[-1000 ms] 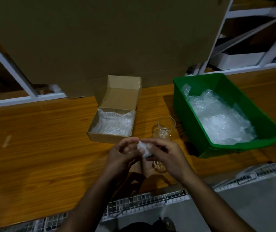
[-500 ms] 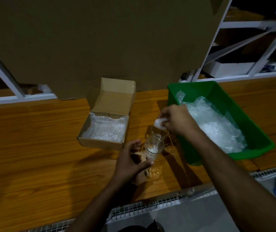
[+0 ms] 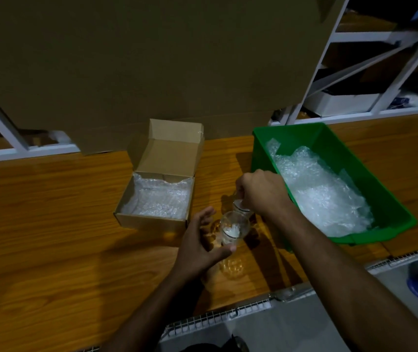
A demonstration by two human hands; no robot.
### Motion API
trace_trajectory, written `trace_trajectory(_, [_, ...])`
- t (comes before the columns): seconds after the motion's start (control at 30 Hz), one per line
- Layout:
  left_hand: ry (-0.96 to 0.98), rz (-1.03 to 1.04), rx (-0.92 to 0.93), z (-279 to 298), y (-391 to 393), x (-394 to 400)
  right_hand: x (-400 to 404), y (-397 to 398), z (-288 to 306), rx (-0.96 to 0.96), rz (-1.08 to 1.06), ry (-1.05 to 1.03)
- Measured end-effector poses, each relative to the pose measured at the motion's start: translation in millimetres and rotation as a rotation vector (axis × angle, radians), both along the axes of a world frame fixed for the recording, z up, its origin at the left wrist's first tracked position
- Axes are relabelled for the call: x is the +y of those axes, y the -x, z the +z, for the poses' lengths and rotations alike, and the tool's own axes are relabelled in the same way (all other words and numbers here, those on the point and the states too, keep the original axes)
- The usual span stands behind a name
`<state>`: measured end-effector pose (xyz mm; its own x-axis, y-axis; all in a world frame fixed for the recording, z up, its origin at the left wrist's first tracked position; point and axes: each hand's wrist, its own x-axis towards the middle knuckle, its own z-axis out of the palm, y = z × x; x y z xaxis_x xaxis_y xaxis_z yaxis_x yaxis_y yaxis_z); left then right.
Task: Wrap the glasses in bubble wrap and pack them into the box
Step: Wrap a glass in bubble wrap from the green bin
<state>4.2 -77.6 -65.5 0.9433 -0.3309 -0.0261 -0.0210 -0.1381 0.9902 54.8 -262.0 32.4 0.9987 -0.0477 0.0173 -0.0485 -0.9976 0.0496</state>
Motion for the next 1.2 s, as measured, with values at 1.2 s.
trace_trajectory(1.2, [-0.019, -0.050, 0.019, -16.5, -11.7, -39.4, -18.3, 13.1, -0.2, 0.007, -0.004, -0.283])
